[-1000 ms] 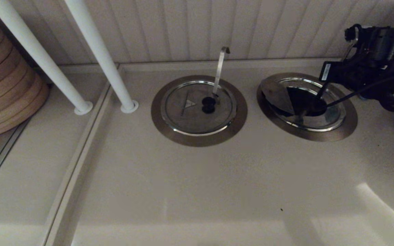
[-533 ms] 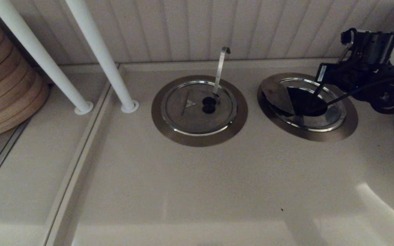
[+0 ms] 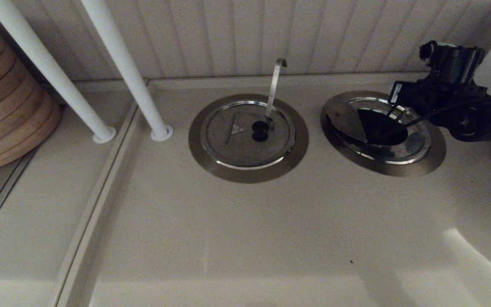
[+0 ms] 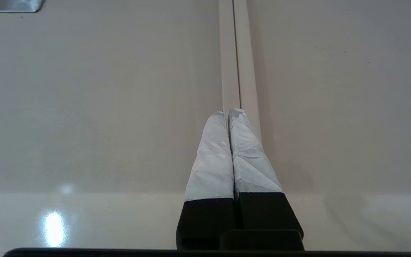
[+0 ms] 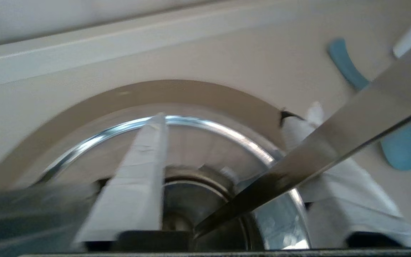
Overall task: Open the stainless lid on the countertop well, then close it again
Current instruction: Stir with a spoon
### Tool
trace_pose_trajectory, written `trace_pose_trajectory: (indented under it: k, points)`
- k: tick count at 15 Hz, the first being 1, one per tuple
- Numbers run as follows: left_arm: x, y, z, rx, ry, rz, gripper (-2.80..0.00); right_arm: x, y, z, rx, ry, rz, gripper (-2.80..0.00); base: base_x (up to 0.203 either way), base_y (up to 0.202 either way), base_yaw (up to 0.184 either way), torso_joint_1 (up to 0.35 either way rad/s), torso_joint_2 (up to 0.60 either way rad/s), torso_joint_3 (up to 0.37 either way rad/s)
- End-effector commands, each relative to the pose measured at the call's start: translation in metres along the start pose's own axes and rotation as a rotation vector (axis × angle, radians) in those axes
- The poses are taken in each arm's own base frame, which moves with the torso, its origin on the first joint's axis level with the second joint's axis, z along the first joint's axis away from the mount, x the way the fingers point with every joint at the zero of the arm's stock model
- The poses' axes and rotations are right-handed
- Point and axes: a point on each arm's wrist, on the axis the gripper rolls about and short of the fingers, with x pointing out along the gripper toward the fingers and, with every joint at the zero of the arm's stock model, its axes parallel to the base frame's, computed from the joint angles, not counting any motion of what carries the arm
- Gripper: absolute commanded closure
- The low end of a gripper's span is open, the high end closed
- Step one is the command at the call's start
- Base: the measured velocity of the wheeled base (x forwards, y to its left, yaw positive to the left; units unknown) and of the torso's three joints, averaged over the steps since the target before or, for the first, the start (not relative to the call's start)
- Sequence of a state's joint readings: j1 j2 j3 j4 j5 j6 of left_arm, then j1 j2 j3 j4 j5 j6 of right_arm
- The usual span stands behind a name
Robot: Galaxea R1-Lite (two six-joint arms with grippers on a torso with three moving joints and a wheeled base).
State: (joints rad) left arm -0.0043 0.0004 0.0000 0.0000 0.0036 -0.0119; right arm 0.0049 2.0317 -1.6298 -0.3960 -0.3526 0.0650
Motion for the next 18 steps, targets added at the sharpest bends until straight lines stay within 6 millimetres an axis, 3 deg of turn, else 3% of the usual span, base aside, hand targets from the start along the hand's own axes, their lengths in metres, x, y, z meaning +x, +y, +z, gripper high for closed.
trace_pose_trajectory:
  k: [1, 5, 15, 18]
  points:
    - [0.0, 0.0, 0.0, 0.0, 0.001, 0.0, 0.0, 0.017, 0.003, -0.016, 0.011, 0.019, -0.009, -2.8, 0.0, 0.0, 0.0, 0.0, 0.0, 0.0]
    - [0.0, 0.0, 0.0, 0.0, 0.001, -0.001, 0.0, 0.025, 0.005, -0.014, 0.031, -0.008, -0.016, -2.8, 0.0, 0.0, 0.0, 0.0, 0.0, 0.0]
    - [0.0, 0.0, 0.0, 0.0, 0.001, 0.0, 0.0, 0.016, 0.024, -0.011, 0.043, -0.046, 0.032, -2.8, 0.0, 0.0, 0.0, 0.0, 0.0, 0.0]
    - [0.0, 0.0, 0.0, 0.0, 0.001, 0.001, 0.0, 0.011, 0.018, -0.006, 0.018, -0.039, -0.003, -2.8, 0.0, 0.0, 0.0, 0.0, 0.0, 0.0]
